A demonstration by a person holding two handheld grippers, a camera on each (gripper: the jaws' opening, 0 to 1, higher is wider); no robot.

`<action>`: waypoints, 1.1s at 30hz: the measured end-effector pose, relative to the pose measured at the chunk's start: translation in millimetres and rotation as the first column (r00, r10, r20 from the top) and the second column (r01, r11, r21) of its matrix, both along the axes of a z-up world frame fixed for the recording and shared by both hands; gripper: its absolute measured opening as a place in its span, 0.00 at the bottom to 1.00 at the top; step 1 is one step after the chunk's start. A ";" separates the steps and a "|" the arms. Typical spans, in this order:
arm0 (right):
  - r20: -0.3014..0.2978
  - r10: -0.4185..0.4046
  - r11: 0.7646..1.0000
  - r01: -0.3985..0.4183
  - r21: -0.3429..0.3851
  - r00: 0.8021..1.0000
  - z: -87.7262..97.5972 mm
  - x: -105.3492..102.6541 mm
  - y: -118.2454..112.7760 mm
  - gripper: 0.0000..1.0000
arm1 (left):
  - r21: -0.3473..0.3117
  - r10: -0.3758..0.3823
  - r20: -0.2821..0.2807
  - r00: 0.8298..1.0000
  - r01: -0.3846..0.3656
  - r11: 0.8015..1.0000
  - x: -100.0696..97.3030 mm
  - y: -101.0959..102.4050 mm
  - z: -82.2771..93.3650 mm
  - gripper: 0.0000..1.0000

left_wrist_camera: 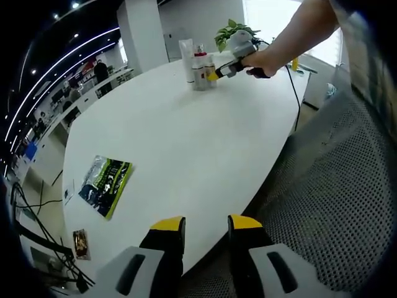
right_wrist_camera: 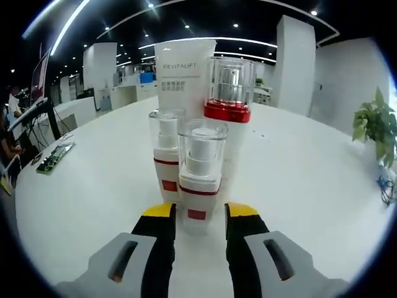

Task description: Arrange the skincare products in the storage area until every visible bottle or jar stands upright without overlapping.

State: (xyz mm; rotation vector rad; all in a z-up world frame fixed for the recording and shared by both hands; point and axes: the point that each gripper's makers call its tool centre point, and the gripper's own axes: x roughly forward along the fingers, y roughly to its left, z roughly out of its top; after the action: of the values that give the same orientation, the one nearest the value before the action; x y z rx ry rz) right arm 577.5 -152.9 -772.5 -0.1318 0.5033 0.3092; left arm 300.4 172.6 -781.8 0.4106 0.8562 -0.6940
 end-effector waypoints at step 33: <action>-0.027 -0.091 0.995 0.092 0.033 0.995 4.3 0.7 -12.8 0.17 | 0.007 -0.008 -0.005 1.000 0.008 1.000 -1.1 -0.2 -1.3 0.28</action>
State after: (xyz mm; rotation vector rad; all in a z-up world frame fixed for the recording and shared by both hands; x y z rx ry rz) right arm 578.2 -165.7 -768.2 -0.0713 0.5277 0.2302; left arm 299.3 172.4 -783.2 0.4192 0.8622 -0.6993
